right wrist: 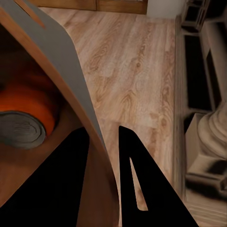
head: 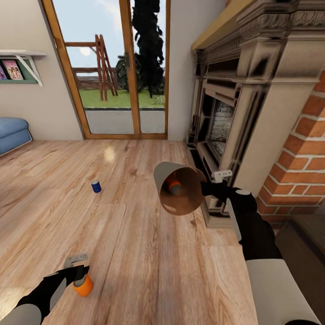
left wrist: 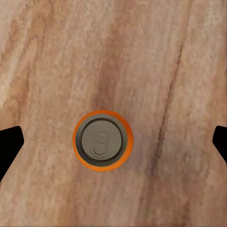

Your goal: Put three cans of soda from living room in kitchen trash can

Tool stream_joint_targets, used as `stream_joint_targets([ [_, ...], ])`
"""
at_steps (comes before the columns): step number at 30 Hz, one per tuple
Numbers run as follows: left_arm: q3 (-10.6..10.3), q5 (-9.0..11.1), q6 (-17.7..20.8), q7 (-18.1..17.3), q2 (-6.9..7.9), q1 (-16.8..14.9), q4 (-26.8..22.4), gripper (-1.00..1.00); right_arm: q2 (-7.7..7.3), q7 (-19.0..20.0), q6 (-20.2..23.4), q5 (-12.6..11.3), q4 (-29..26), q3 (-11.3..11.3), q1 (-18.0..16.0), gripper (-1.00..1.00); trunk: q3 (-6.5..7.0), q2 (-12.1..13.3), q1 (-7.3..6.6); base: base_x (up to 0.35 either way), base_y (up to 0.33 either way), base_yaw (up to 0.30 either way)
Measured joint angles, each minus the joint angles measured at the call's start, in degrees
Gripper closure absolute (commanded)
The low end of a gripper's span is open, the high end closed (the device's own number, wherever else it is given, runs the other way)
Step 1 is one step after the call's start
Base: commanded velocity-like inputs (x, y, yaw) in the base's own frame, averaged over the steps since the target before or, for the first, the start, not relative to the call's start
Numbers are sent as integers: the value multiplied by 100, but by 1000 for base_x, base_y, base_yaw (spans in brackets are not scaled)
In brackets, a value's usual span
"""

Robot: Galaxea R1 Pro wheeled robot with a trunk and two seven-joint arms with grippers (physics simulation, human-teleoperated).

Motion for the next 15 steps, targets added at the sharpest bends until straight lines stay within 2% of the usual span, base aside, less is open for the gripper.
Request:
stream_joint_targets([
  [6,-3,-10,-7,-15,1,1,0,-100,0,-3,-7,28,-1,0,53,100,0,0,0,205,37,0],
  [15,-7,-18,-51,-20,-3,1,0,-100,0,-3,-6,24,-1,7,90,100,0,0,0,37,21,0],
])
